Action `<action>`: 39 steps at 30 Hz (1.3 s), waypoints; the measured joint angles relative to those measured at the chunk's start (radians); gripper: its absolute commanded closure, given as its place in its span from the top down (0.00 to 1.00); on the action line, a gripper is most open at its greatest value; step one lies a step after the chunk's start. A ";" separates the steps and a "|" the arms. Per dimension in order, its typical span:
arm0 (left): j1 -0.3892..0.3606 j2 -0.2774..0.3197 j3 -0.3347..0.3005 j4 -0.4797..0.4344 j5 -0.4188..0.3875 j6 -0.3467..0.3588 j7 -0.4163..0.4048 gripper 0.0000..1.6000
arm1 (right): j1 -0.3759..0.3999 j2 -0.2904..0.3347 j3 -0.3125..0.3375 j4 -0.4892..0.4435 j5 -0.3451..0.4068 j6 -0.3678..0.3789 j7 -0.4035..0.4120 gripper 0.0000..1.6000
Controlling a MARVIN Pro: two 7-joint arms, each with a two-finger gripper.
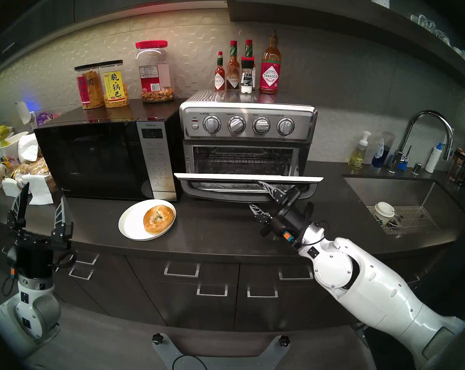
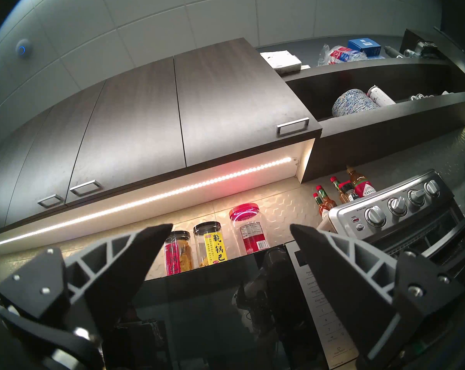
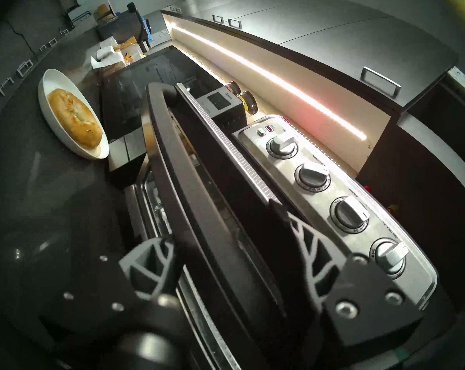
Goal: Open the oven and place the bagel inside on the rack
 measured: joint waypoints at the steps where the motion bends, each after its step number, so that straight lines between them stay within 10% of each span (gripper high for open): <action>1: 0.000 0.000 0.000 0.000 0.000 0.000 0.000 1.00 | -0.011 0.006 -0.013 0.007 -0.007 0.000 0.000 0.00; 18: -0.003 0.000 0.001 0.001 0.000 0.000 0.000 1.00 | -0.064 0.007 -0.068 0.068 -0.060 0.027 -0.031 0.05; 19: -0.003 0.000 0.001 0.001 0.000 0.000 0.000 1.00 | -0.065 0.006 -0.068 0.069 -0.060 0.026 -0.036 0.13; 21: -0.003 0.000 0.001 0.001 0.000 0.000 0.000 1.00 | -0.068 0.004 -0.069 0.071 -0.059 0.022 -0.048 0.90; 22: -0.003 0.000 0.001 0.001 0.000 0.000 0.000 1.00 | -0.069 0.002 -0.069 0.073 -0.057 0.020 -0.055 1.00; 39: -0.004 0.000 0.002 0.002 0.000 0.000 0.000 1.00 | -0.070 0.036 -0.114 0.084 -0.002 -0.039 -0.205 1.00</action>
